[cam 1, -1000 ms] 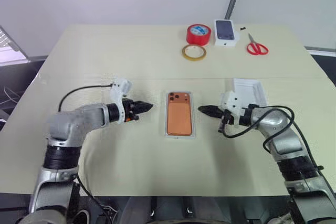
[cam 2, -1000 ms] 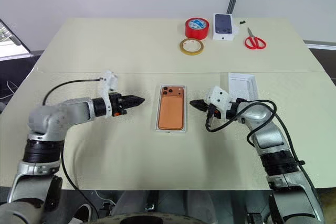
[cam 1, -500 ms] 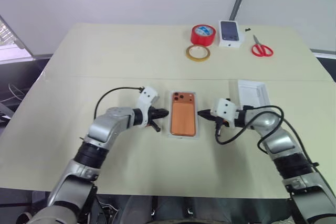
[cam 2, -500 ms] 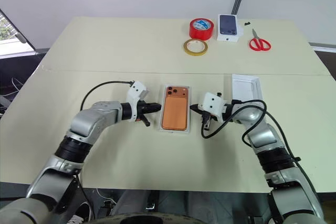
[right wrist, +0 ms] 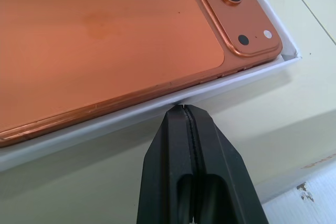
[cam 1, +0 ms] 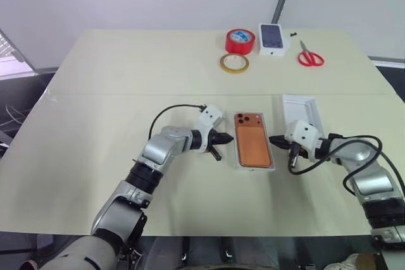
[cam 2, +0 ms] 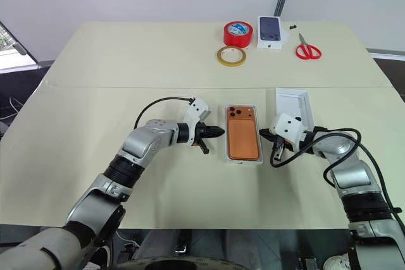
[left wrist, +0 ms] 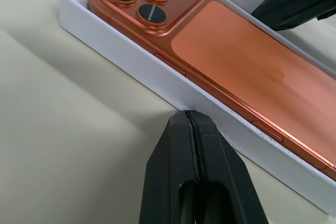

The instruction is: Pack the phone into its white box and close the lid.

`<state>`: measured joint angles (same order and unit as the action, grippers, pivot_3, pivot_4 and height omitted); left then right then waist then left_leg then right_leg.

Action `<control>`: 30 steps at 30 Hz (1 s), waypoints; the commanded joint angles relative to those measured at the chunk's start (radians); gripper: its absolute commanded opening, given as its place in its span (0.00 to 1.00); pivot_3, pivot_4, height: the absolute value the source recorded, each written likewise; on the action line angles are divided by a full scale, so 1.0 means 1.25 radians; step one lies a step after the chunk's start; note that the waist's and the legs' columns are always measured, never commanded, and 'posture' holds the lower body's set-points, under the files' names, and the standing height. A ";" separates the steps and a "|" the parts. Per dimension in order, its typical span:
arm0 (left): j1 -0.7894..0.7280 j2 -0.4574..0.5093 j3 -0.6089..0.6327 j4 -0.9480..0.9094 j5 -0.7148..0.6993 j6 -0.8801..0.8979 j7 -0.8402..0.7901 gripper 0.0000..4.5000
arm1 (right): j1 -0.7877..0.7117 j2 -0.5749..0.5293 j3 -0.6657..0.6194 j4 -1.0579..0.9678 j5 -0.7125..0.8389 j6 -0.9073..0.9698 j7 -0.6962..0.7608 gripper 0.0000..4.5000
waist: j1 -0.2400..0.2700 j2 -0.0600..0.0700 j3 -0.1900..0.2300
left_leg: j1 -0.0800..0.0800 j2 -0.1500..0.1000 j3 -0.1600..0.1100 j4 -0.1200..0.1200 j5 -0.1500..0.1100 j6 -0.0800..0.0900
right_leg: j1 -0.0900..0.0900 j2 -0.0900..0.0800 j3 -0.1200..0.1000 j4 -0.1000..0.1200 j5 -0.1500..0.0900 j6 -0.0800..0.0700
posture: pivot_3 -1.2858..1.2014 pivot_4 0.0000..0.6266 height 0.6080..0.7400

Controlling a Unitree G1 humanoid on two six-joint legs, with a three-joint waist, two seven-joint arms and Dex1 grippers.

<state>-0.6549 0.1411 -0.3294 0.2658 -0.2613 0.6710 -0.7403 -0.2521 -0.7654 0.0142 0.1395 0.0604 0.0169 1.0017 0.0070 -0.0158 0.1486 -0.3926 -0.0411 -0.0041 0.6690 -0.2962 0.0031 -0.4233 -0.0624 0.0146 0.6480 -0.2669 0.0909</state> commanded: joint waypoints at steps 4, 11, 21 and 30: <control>-0.021 0.018 0.020 -0.023 -0.004 -0.035 -0.058 0.01 | -0.006 -0.004 -0.007 -0.056 0.021 -0.008 0.004 0.00 | 0.001 0.000 0.000 | 0.000 0.000 0.000 0.000 0.001 -0.001 | 0.000 0.000 0.000 0.000 0.000 0.000 | 0.52 0.24 1.00; -0.017 0.072 0.053 -0.017 0.014 -0.074 -0.068 0.01 | -0.001 -0.045 -0.034 -0.062 0.039 0.005 0.033 0.00 | 0.002 0.000 0.000 | 0.000 0.000 0.000 0.000 0.001 -0.001 | 0.000 0.000 0.000 0.000 0.000 0.000 | 0.52 0.24 1.00; 0.007 0.079 0.072 -0.040 0.024 -0.123 -0.062 0.01 | -0.056 -0.061 -0.008 0.072 -0.034 -0.068 -0.016 0.00 | 0.003 0.000 0.000 | 0.000 0.000 0.000 0.000 0.001 -0.001 | 0.000 0.000 0.000 0.000 0.000 0.000 | 0.52 0.24 1.00; 0.059 0.142 0.111 -0.110 0.014 -0.162 -0.085 0.01 | 0.040 -0.131 -0.064 0.024 0.022 -0.047 0.036 0.00 | 0.004 0.000 0.000 | 0.000 0.000 0.000 0.000 0.001 -0.001 | 0.001 0.000 0.000 0.000 0.000 0.000 | 0.52 0.24 1.00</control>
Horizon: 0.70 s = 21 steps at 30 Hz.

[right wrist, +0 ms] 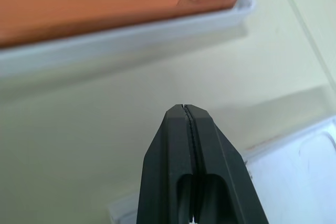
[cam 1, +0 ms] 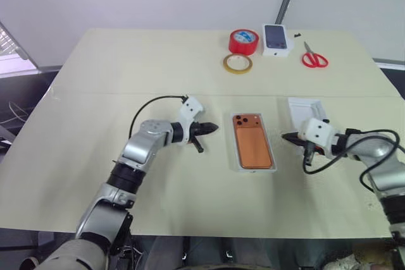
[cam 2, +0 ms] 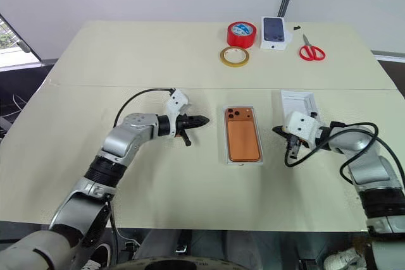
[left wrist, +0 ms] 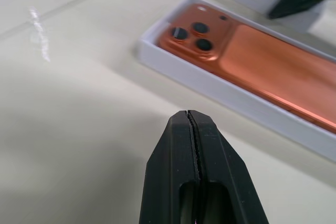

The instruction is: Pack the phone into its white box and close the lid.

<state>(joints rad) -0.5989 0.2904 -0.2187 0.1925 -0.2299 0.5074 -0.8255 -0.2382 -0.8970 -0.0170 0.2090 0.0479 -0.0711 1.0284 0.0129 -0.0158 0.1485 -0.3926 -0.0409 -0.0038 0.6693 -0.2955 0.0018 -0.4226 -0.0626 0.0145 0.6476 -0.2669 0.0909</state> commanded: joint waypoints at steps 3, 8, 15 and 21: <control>0.035 0.056 0.037 -0.068 -0.011 -0.049 -0.031 0.01 | 0.079 -0.052 -0.071 -0.081 0.065 0.044 0.037 0.00 | 0.000 0.000 0.000 | 0.000 0.000 0.000 0.000 0.000 0.000 | 0.000 0.000 0.000 0.000 0.000 0.000 | 0.52 0.24 1.00; 0.043 0.095 0.084 -0.079 -0.076 -0.011 -0.090 0.12 | 0.116 -0.051 -0.146 -0.181 0.217 0.205 0.078 0.12 | -0.004 0.001 0.000 | 0.000 0.001 0.000 0.000 -0.002 0.004 | 0.000 0.000 0.000 0.000 0.000 0.000 | 0.52 0.24 1.00; 0.046 0.133 0.109 -0.075 -0.082 -0.106 -0.148 0.89 | 0.008 -0.009 -0.168 -0.150 0.202 0.293 -0.062 0.90 | -0.005 0.001 0.000 | 0.001 0.001 0.000 0.000 -0.002 0.004 | 0.000 0.000 0.000 0.000 0.000 0.000 | 0.52 0.24 1.00; 0.089 0.174 0.124 -0.082 -0.074 -0.266 -0.230 0.99 | -0.032 0.035 -0.145 -0.165 0.179 0.449 -0.201 0.99 | -0.002 0.001 0.000 | 0.000 0.001 0.000 0.000 -0.001 0.001 | -0.001 0.000 0.000 0.000 0.000 0.000 | 0.52 0.24 1.00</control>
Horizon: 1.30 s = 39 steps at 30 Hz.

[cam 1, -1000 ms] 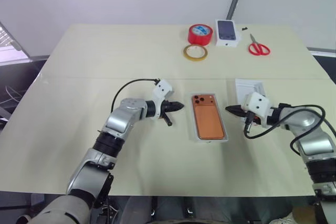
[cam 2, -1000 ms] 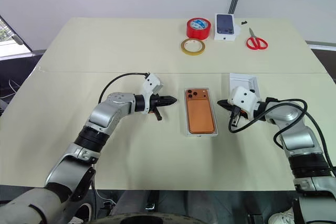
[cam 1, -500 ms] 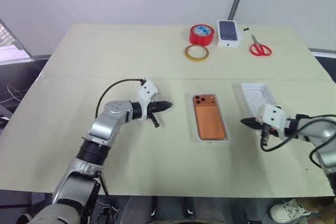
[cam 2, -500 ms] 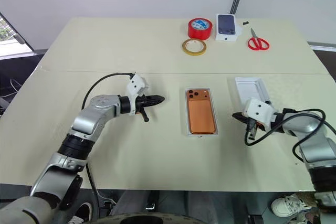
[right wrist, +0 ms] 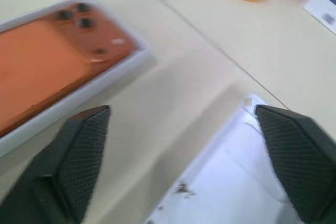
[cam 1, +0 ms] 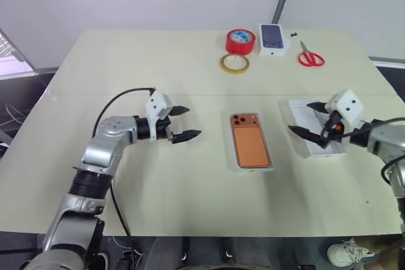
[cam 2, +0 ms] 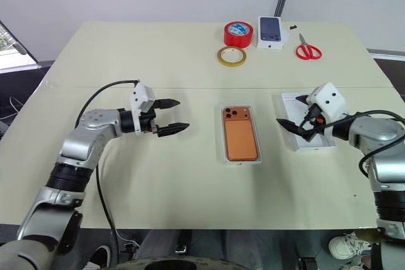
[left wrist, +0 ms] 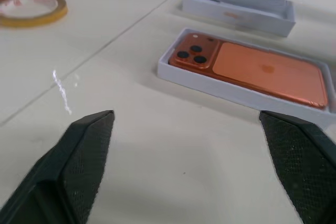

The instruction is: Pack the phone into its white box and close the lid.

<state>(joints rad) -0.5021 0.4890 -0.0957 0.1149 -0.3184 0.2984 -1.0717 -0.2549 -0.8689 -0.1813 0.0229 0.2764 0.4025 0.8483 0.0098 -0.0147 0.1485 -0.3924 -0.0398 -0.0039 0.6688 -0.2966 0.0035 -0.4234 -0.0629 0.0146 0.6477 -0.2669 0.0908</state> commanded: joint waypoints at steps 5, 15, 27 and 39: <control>0.028 0.034 0.039 0.035 0.013 -0.244 -0.067 0.99 | -0.032 0.018 -0.004 -0.094 0.019 0.256 -0.117 0.99 | 0.002 0.000 0.000 | -0.001 0.000 0.000 0.000 -0.001 0.002 | 0.000 -0.001 0.000 0.000 0.000 0.000 | 0.52 0.24 1.00; 0.035 0.036 0.034 0.074 0.005 -0.338 -0.123 0.99 | -0.141 -0.006 0.018 -0.171 0.071 0.716 -0.191 0.99 | -0.003 0.001 0.000 | -0.001 0.000 0.000 0.000 -0.002 0.004 | -0.001 -0.001 0.000 0.000 0.000 0.000 | 0.52 0.24 1.00; 0.095 0.019 0.032 0.006 -0.002 -0.342 -0.108 0.99 | -0.238 0.018 0.100 -0.164 0.096 0.889 -0.236 0.99 | -0.005 0.001 0.000 | -0.002 0.000 0.000 0.000 -0.003 0.005 | -0.002 -0.001 0.000 0.000 0.000 0.000 | 0.52 0.24 1.00; 0.113 -0.009 0.025 -0.039 0.006 -0.320 -0.054 1.00 | -0.292 0.025 0.159 -0.083 0.079 0.873 -0.266 0.79 | -0.005 0.001 0.000 | -0.002 0.000 0.000 0.000 -0.003 0.005 | -0.002 -0.001 0.000 0.000 0.000 0.000 | 0.52 0.24 1.00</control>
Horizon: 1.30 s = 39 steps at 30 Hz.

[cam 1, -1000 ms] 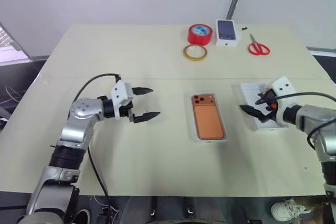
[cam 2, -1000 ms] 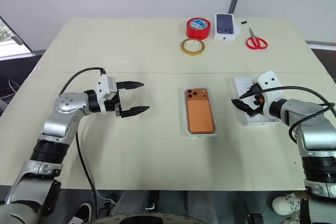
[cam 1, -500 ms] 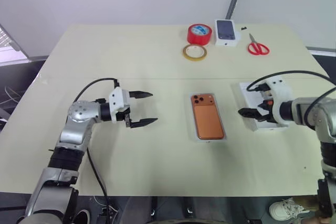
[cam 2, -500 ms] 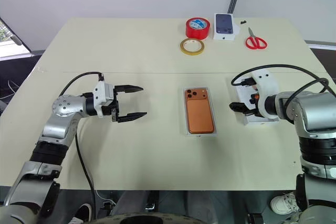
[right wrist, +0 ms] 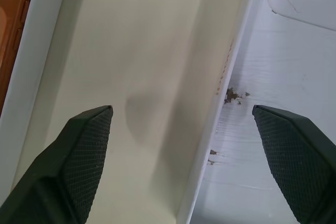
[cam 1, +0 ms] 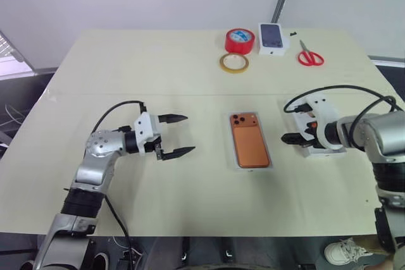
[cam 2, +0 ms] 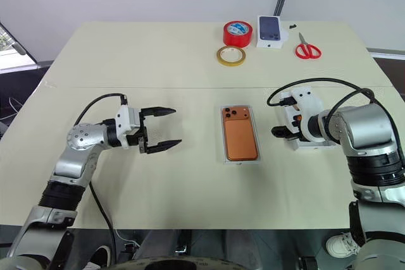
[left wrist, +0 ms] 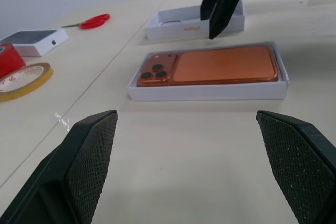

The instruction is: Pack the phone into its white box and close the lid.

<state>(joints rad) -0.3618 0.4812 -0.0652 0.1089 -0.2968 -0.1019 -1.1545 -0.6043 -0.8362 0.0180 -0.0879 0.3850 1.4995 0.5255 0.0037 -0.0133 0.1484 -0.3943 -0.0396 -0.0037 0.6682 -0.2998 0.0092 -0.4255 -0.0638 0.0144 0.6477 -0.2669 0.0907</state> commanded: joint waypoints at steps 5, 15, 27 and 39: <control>0.014 -0.008 -0.005 -0.050 -0.008 0.009 0.025 1.00 | 0.011 0.000 0.012 0.025 -0.022 -0.022 -0.021 0.23 | 0.000 0.000 0.000 | 0.000 0.000 0.000 0.000 0.000 0.000 | 0.000 0.000 0.000 0.000 0.000 0.000 | 0.52 0.24 1.00; -0.009 -0.014 -0.009 -0.028 -0.005 0.015 0.031 1.00 | 0.008 0.041 -0.039 0.023 -0.023 -0.006 -0.050 0.01 | -0.011 -0.001 0.000 | 0.000 0.000 0.000 0.000 0.000 0.000 | 0.000 0.000 0.000 0.000 0.000 0.000 | 0.52 0.24 1.00; -0.033 -0.010 -0.002 -0.003 -0.011 0.024 0.043 1.00 | -0.082 0.289 -0.381 -0.045 0.127 -0.035 -0.042 0.01 | -0.019 0.001 0.000 | 0.000 0.000 0.000 0.000 0.000 0.000 | 0.000 0.001 0.000 0.001 0.000 0.000 | 0.52 0.24 1.00; -0.042 -0.029 0.049 -0.068 -0.073 0.161 0.145 1.00 | 0.021 0.652 -0.570 -0.270 0.610 0.092 -0.216 0.01 | -0.014 0.002 0.000 | -0.001 0.000 -0.001 0.000 0.000 0.000 | -0.001 0.000 0.000 0.002 0.000 0.000 | 0.52 0.24 1.00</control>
<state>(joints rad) -0.3976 0.4424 -0.0337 0.0716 -0.3537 0.0800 -0.9859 -0.5958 -0.0277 -0.6935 -0.3711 0.9918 1.6076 0.3078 -0.0136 -0.0108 0.1485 -0.3955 -0.0398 -0.0043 0.6679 -0.2998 0.0093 -0.4268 -0.0633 0.0141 0.6499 -0.2667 0.0910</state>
